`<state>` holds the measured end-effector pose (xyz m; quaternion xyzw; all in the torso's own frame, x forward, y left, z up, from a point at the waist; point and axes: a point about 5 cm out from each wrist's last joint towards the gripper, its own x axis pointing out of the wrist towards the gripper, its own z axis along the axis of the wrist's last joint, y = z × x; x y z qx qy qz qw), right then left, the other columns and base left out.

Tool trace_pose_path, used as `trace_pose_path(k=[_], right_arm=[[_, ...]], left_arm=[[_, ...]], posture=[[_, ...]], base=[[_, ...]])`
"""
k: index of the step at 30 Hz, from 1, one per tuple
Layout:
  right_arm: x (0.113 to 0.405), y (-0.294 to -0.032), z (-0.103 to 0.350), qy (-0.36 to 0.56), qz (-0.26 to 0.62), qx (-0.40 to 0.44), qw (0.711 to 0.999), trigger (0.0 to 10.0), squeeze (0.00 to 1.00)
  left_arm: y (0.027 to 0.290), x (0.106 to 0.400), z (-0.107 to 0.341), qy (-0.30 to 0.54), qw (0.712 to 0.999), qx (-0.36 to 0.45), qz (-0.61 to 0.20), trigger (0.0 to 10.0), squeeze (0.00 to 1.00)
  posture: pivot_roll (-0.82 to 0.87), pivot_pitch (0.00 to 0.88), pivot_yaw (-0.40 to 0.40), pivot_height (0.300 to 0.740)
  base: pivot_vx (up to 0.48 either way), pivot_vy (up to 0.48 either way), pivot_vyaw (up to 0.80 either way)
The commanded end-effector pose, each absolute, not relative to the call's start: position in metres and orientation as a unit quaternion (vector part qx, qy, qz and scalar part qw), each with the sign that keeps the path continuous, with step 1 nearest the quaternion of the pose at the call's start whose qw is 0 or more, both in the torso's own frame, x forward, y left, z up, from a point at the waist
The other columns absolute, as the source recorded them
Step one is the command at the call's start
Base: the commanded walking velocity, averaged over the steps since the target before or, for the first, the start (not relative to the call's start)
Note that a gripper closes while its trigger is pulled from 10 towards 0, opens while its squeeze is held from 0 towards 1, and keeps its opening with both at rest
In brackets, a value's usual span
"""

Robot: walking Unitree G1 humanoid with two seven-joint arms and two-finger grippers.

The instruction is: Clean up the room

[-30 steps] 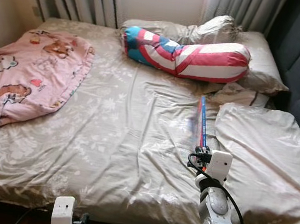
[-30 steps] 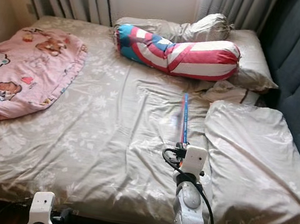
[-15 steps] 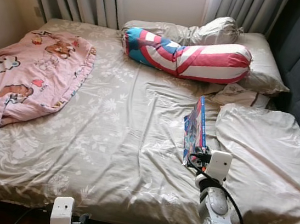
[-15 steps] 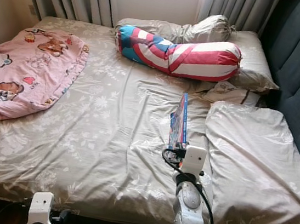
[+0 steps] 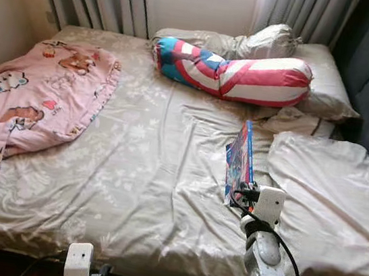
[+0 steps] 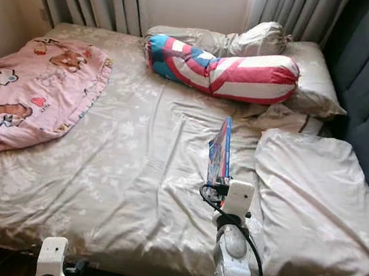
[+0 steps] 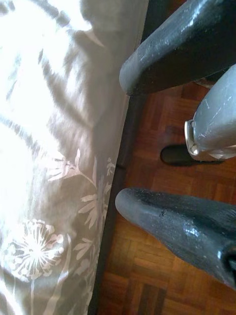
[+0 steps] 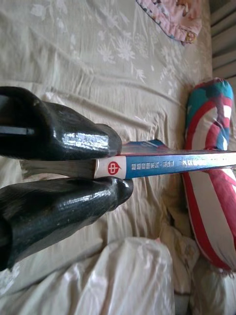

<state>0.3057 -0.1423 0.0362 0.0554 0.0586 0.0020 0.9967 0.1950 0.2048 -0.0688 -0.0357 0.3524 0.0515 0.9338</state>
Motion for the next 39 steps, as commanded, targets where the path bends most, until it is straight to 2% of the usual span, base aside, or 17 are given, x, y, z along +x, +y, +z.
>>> trace_pose_path(k=[1, 4, 27, 35, 39], right_arm=[[0.311, -0.141, 0.046, 0.033, 0.003, 0.056, 0.998, 10.0, 0.00], [0.311, -0.140, 0.046, 0.031, 0.004, 0.055, 0.998, 10.0, 0.00], [0.310, -0.147, 0.043, 0.043, -0.024, 0.050, 0.998, 10.0, 0.00], [0.310, -0.152, 0.036, 0.075, -0.044, 0.035, 0.996, 10.0, 0.00], [0.311, -0.149, 0.036, 0.083, -0.036, 0.030, 0.995, 10.0, 0.00]], left_arm=[[0.205, 0.190, -0.072, 0.362, 0.930, -0.036, 0.054, 10.0, 0.00], [0.205, 0.190, -0.072, 0.362, 0.930, -0.036, 0.054, 10.0, 0.00], [0.205, 0.191, -0.071, 0.361, 0.930, -0.040, 0.054, 10.0, 0.00], [0.205, 0.190, -0.072, 0.362, 0.930, -0.039, 0.053, 10.0, 0.00], [0.206, 0.189, -0.072, 0.363, 0.930, -0.039, 0.054, 10.0, 0.00]], posture=[[0.13, 0.073, -0.015, 0.738], [0.13, 0.073, -0.015, 0.738], [0.13, 0.077, -0.016, 0.738], [0.13, 0.078, -0.015, 0.738], [0.13, 0.080, -0.015, 0.708]], base=[[0.300, 0.000, 0.00], [0.301, 0.000, 0.00], [0.000, 0.000, 0.00], [0.000, 0.000, 0.00], [0.000, 0.000, 0.00]])
